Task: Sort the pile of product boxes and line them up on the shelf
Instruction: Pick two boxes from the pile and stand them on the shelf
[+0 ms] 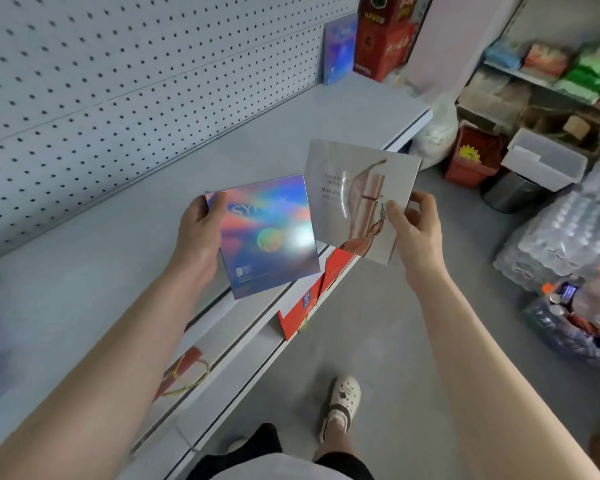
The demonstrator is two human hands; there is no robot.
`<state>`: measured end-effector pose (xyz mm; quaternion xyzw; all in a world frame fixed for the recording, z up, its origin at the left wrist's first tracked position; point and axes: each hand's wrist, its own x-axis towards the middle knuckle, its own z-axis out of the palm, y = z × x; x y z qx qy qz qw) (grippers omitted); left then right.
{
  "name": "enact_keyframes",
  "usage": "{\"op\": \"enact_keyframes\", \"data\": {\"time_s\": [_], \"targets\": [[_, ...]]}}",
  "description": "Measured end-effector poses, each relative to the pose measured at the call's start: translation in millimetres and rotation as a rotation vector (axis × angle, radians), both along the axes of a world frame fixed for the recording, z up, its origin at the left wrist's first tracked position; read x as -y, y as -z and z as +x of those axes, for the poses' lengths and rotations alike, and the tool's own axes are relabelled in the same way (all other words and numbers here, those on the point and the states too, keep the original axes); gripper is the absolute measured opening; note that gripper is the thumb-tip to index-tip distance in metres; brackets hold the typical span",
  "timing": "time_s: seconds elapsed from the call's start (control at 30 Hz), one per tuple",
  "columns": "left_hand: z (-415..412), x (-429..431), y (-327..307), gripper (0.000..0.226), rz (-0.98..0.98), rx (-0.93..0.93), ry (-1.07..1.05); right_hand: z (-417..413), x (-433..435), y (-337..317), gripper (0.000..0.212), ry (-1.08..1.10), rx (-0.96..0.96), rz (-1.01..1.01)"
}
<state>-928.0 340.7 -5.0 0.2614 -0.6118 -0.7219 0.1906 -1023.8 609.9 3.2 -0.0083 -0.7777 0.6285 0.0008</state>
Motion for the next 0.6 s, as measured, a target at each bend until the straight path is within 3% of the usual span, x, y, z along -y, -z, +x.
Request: {"op": "enact_keyframes", "data": {"time_s": [0.13, 0.37, 0.6], "targets": [[-68, -21, 5, 0.024, 0.019, -0.03, -0.089, -88, -18, 1, 0.017, -0.094, -0.024, 0.006], [-167, -53, 10, 0.02, 0.104, -0.055, -0.279, -232, -35, -8, 0.026, -0.255, -0.032, 0.044], [-249, -35, 11, 0.017, 0.106, -0.096, -0.381, -349, 5, -6, 0.029, -0.398, -0.047, 0.063]]}}
